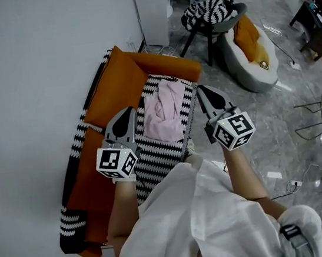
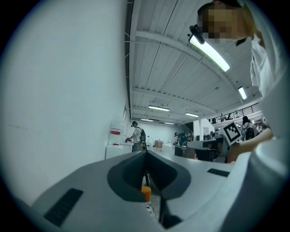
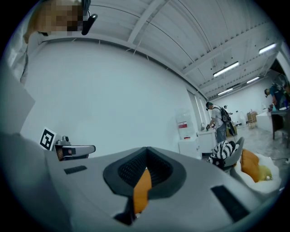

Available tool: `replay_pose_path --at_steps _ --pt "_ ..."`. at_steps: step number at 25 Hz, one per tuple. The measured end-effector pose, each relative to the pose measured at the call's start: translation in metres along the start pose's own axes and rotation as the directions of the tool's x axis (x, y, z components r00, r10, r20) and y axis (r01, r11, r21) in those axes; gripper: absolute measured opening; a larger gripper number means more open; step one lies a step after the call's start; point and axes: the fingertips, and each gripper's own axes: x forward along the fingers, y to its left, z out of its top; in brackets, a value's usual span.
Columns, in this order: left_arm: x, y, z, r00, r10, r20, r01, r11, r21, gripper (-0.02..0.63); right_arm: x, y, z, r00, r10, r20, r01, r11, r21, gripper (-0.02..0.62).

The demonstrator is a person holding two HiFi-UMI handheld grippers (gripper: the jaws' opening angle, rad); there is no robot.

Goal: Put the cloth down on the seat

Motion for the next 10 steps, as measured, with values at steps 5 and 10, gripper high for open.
replay_pose_path --at_steps 5,10 --pt "0.005 0.002 -0.006 1.000 0.004 -0.008 -0.004 1.000 -0.020 0.014 0.000 -0.005 -0.004 1.000 -0.003 -0.012 0.003 1.000 0.000 0.008" --pt "0.010 0.002 -0.012 1.000 0.005 -0.018 -0.005 1.000 -0.029 0.014 0.002 -0.010 -0.010 1.000 -0.007 -0.023 0.007 1.000 0.008 0.008"
